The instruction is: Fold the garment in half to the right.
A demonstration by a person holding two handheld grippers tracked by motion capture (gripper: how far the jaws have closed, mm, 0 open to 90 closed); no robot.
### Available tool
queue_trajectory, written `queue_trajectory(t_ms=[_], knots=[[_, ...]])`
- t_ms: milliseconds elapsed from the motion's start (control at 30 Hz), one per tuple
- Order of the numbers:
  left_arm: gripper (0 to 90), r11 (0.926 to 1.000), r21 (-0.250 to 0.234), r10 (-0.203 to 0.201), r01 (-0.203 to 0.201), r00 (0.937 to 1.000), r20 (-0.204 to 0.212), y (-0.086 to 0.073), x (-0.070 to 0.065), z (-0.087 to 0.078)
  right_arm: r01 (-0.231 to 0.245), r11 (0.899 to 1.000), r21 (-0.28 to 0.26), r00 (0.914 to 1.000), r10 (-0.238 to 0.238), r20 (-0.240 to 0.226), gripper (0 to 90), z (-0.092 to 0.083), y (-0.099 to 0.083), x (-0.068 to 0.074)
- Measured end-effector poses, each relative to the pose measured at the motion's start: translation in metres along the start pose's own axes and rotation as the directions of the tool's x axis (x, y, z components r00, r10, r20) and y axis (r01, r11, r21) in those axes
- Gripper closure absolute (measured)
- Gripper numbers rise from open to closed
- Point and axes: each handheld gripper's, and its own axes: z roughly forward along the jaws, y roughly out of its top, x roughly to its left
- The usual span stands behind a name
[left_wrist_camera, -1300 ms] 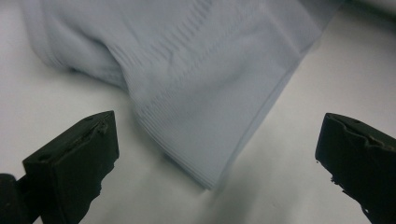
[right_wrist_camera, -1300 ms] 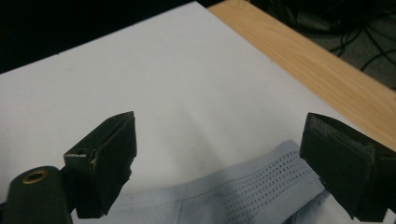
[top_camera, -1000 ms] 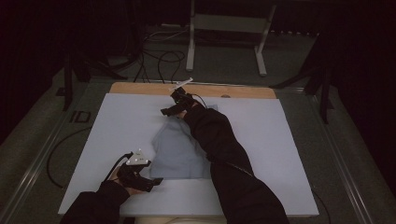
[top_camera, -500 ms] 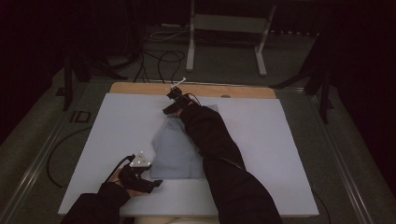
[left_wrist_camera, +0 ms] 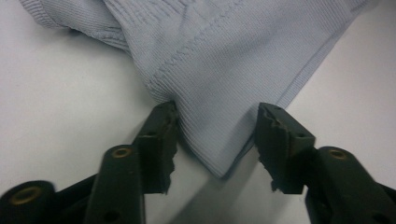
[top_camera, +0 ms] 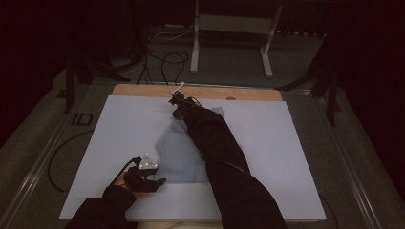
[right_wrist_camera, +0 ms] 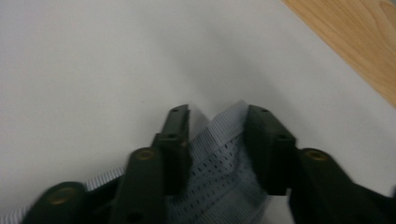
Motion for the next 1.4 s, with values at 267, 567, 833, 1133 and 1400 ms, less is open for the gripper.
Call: queue_trajectory(t_ms=[267, 567, 833, 1133, 1400], knots=[[80.6, 0.9986, -0.001, -0.053, 0.053, 0.9982, 0.026, 0.003, 0.004, 0.0, 0.006, 1.0, 0.008, 1.0, -0.006, -0.007, 86.0, -0.003, 0.0, -0.001], [84.9, 0.9996, 0.018, -0.021, 0.021, 0.9997, 0.009, 0.009, 0.0, -0.002, 0.02, 1.0, -0.008, 0.9997, -0.02, -0.012, 86.7, -0.014, 0.001, 0.0], [85.2, 0.9988, -0.019, 0.045, -0.045, 0.9985, -0.031, 0.026, -0.011, -0.017, 0.028, 0.996, -0.079, 0.9992, -0.031, -0.027, 86.9, -0.035, 0.002, -0.003], [85.8, 0.9936, -0.056, 0.097, -0.098, 0.995, -0.026, 0.04, -0.023, -0.025, 0.028, 0.988, -0.149, 0.9981, -0.036, -0.051, 87.1, -0.061, 0.002, -0.011], [85.9, 0.9836, -0.092, 0.155, -0.155, 0.9879, -0.011, 0.05, -0.026, -0.032, 0.006, 0.983, -0.183, 0.9969, -0.021, -0.076, 87.1, -0.077, -0.004, -0.018]])
